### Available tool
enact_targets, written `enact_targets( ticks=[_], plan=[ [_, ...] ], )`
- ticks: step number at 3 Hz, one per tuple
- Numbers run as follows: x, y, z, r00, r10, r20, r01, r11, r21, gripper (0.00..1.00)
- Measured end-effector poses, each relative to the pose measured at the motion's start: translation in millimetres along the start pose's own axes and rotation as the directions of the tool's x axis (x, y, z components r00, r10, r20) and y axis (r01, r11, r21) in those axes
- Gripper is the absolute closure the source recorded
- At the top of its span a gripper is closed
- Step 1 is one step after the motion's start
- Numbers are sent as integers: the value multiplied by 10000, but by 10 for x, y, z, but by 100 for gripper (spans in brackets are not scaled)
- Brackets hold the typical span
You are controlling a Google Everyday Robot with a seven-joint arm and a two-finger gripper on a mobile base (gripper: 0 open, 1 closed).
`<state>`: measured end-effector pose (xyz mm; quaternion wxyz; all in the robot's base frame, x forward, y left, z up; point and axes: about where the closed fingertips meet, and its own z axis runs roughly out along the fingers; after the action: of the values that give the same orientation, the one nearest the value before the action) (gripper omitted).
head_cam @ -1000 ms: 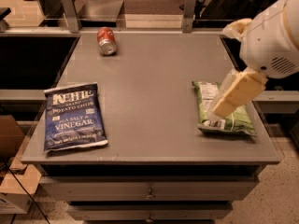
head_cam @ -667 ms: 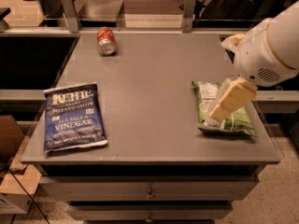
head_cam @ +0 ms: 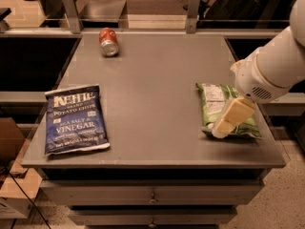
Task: Move green jalapeno chip bag near blue chip bag
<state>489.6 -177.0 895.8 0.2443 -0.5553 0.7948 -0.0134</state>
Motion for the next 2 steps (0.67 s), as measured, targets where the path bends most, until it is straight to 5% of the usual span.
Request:
enact_targets(
  ticks=[2],
  plan=[
    [237,99,469,9960,359,-818,-439,9943,-975,0]
  ],
)
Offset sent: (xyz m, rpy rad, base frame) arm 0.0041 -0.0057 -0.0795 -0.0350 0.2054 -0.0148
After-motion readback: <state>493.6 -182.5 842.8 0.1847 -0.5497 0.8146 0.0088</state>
